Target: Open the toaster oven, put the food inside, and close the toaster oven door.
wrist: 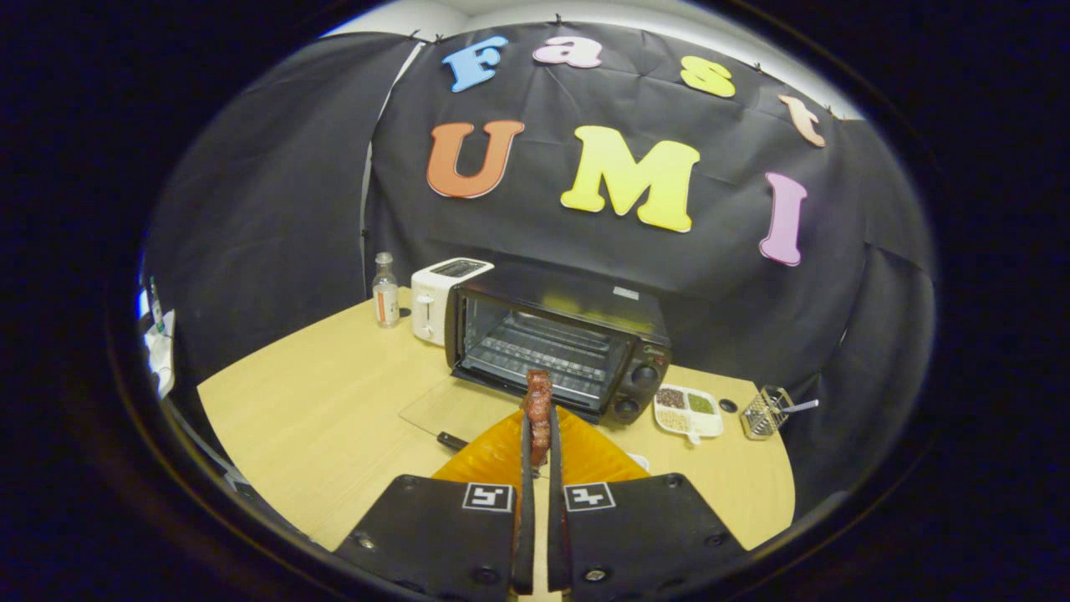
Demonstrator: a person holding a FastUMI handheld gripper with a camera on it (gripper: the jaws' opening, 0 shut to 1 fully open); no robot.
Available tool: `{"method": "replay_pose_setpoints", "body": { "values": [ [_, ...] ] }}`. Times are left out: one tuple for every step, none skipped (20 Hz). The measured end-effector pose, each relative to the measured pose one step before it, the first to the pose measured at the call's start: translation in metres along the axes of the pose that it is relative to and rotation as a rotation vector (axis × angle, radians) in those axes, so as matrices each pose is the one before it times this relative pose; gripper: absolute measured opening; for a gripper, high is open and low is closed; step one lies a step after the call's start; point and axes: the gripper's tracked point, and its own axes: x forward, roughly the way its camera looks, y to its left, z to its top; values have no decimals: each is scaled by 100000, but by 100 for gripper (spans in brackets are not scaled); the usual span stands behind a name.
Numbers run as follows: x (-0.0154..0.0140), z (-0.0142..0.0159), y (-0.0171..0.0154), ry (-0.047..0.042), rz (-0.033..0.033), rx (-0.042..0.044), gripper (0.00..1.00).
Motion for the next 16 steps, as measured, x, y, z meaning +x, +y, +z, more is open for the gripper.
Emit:
{"method": "replay_pose_setpoints", "body": {
  "values": [
    [594, -11, 741, -394, 228, 1051, 9],
    [635, 18, 527, -645, 62, 1037, 9],
    [624, 66, 441, -451, -302, 958, 9],
    [836, 72, 290, -518, -464, 1225, 9],
    [716, 148, 202, -920, -398, 1776, 9],
    [746, 129, 118, -1028, -430, 2150, 9],
    [756, 237, 71, -1134, -471, 2320, 9],
    [847, 62, -86, -948, -623, 2717, 9],
    [925, 105, -80, -749, -712, 2883, 9],
    [952, 71, -192, -714, -623, 2924, 9],
    [1022, 146, -204, -1094, -626, 3110, 9],
    [1187, -38, -262, -874, -578, 3304, 9],
    [929, -105, -164, -608, -95, 2893, 10],
    [1124, -269, -72, 103, 464, 3085, 9],
    [1185, -450, -15, 1441, 1135, 1285, 9],
    [1201, -187, -103, 470, 1557, 3320, 9]
  ]
}}
